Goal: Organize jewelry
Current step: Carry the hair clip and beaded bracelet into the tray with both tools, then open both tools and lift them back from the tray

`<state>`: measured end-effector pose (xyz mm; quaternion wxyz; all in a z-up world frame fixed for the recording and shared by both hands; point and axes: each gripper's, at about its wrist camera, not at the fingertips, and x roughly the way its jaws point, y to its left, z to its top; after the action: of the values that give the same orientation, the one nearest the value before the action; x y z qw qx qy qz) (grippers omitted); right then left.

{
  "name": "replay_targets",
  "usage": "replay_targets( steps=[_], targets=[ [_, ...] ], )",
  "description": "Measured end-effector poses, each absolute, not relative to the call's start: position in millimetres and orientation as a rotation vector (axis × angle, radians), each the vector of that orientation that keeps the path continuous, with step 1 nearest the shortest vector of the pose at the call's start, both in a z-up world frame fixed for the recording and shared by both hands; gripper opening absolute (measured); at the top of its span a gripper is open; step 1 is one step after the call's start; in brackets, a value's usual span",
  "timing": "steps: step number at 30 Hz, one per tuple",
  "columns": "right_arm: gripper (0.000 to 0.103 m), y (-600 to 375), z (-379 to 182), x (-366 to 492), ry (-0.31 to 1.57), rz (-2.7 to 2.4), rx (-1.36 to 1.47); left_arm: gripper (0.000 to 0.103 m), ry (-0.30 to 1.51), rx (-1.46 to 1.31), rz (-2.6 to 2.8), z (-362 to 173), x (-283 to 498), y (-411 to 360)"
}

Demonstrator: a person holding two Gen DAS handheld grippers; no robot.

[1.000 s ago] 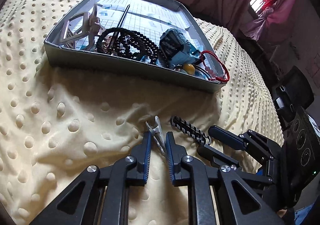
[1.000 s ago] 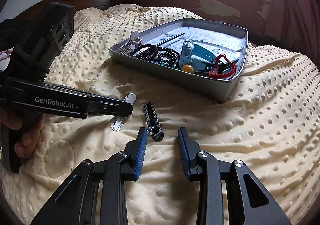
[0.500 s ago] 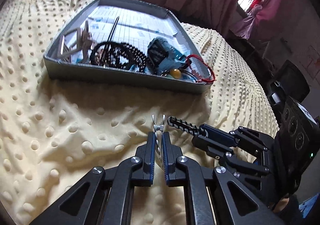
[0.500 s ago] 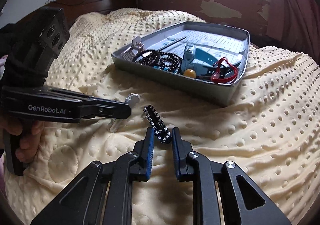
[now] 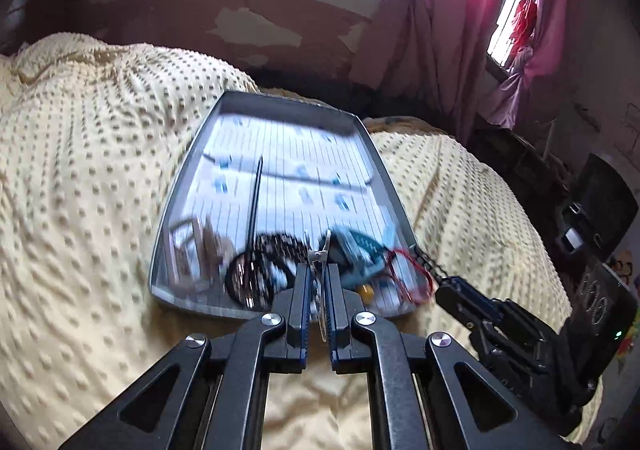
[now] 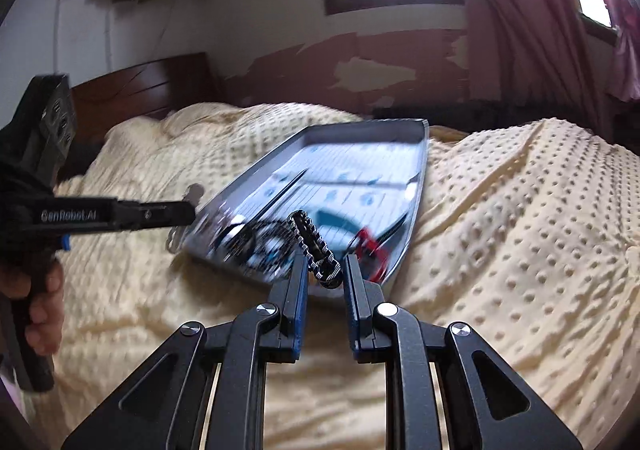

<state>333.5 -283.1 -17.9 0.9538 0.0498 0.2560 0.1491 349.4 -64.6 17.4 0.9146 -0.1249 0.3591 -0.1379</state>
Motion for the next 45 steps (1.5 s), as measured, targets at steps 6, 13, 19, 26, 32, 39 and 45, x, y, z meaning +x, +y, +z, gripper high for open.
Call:
replay_targets(
  steps=[6,13,19,26,32,39,45],
  targets=[
    [0.016,-282,-30,378,0.545,0.212,0.172,0.007,0.74,-0.163,-0.269,10,403,-83],
    [0.016,-278,-41,401,0.61,0.182,0.173,0.007,0.797,-0.106,-0.25,-12,431,-97],
    [0.016,-278,-45,402,0.643,0.178,0.171,0.007,0.854,-0.128,-0.265,-26,438,-98],
    [0.016,-279,-45,402,0.644,0.175,0.172,0.007,0.868,-0.152,-0.261,-26,441,-97],
    [0.016,-280,-46,401,0.643,0.176,0.182,0.007,0.893,-0.165,-0.26,-27,443,-98],
    [0.016,-288,-41,395,0.622,0.188,0.21,0.007,0.906,-0.211,-0.242,-26,441,-92],
    [0.031,-298,-29,385,0.573,0.189,0.228,0.008,0.877,-0.223,-0.23,-10,432,-87]
  ],
)
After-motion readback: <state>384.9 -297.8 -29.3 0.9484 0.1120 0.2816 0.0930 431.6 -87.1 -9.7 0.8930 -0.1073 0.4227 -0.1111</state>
